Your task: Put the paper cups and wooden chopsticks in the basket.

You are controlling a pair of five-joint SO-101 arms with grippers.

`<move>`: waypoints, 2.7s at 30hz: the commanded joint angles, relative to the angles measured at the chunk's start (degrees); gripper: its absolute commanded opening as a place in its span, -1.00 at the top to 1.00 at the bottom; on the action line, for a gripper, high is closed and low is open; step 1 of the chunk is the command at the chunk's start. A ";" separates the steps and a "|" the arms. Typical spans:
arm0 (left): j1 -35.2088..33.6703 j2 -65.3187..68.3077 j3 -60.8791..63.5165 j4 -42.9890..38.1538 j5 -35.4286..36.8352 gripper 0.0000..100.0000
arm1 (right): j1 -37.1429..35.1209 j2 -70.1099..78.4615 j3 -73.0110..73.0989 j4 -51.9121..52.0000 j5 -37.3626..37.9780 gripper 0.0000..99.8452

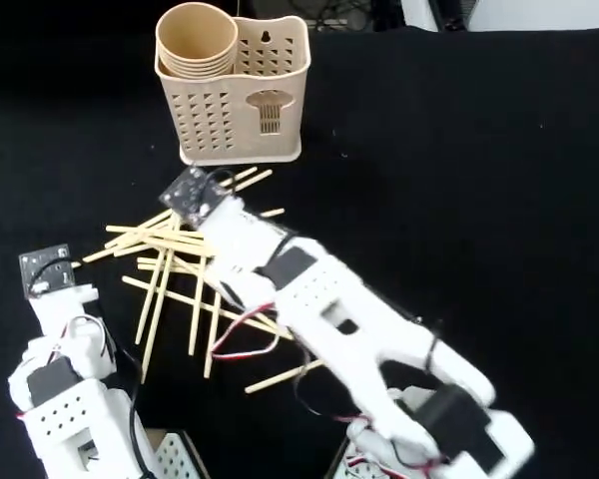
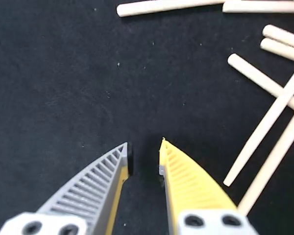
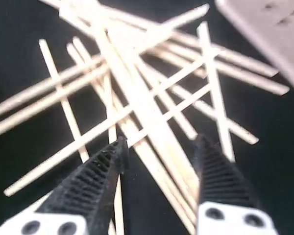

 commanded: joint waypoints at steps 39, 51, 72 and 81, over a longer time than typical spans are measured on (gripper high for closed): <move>-0.57 -18.02 4.97 5.10 -0.44 0.75 | 8.53 2.33 -3.21 14.77 12.75 0.98; -0.57 -18.11 4.97 5.10 -0.44 0.75 | 16.88 4.09 2.07 11.08 17.05 0.98; -0.48 -18.29 4.97 5.10 -0.44 0.75 | 20.22 12.26 -14.29 16.70 21.89 0.65; -0.48 -18.29 5.05 5.10 -0.44 0.75 | 20.04 20.44 -19.38 17.05 21.89 0.63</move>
